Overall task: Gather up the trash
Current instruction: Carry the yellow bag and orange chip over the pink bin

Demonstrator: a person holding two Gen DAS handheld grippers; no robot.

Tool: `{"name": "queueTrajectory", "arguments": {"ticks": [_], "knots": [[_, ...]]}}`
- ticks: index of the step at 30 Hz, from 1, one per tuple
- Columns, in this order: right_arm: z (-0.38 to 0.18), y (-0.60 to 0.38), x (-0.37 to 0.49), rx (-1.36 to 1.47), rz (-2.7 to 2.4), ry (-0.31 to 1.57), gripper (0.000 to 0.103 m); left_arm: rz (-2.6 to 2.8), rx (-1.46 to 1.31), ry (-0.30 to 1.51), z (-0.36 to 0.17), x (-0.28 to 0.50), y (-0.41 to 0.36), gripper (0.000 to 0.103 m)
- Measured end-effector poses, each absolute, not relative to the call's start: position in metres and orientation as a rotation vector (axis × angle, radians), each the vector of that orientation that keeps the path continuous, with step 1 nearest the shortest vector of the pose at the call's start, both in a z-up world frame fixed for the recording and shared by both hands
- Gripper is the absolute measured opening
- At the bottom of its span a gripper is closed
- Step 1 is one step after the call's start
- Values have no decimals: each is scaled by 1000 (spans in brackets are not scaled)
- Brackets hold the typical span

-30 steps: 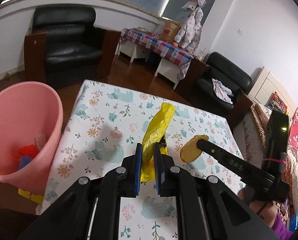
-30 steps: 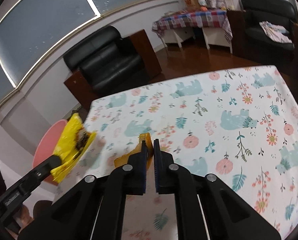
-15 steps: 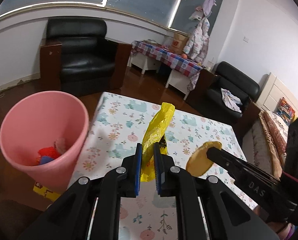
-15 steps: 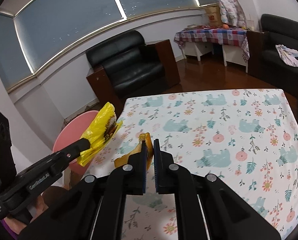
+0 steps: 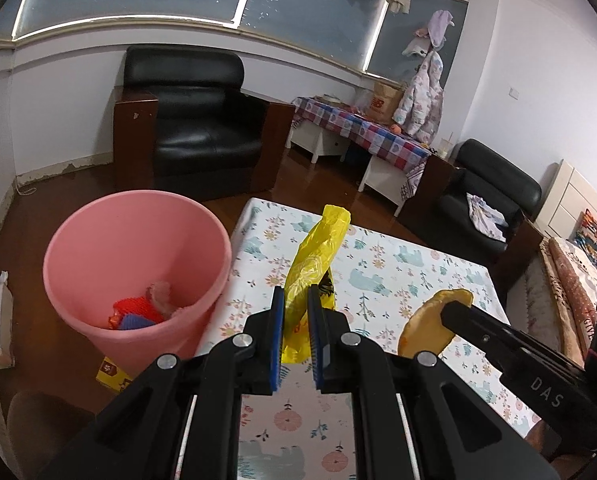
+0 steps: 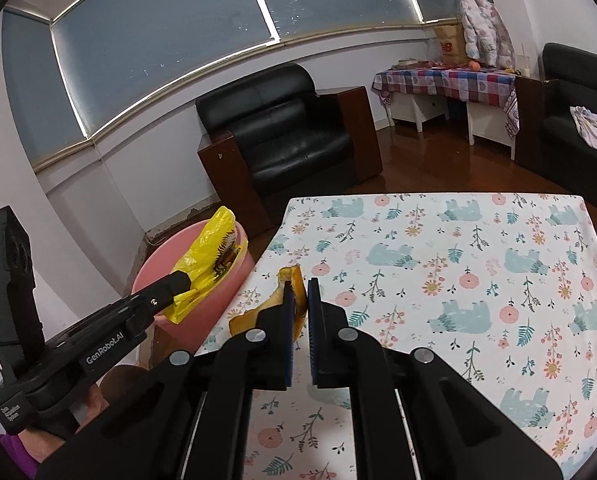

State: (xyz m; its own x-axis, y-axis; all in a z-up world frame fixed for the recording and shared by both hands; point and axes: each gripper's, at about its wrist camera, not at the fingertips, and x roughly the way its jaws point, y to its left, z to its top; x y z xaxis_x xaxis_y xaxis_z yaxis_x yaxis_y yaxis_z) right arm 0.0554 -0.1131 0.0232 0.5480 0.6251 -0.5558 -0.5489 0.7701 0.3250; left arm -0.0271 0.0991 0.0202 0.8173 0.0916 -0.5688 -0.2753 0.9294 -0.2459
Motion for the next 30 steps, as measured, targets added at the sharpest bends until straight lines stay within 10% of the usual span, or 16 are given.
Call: {"name": "queueTrajectory", "arguments": {"ticks": [30], "knots": [[32, -44, 67, 70, 761, 700, 6, 350, -353, 533, 12, -46, 160, 10]]}}
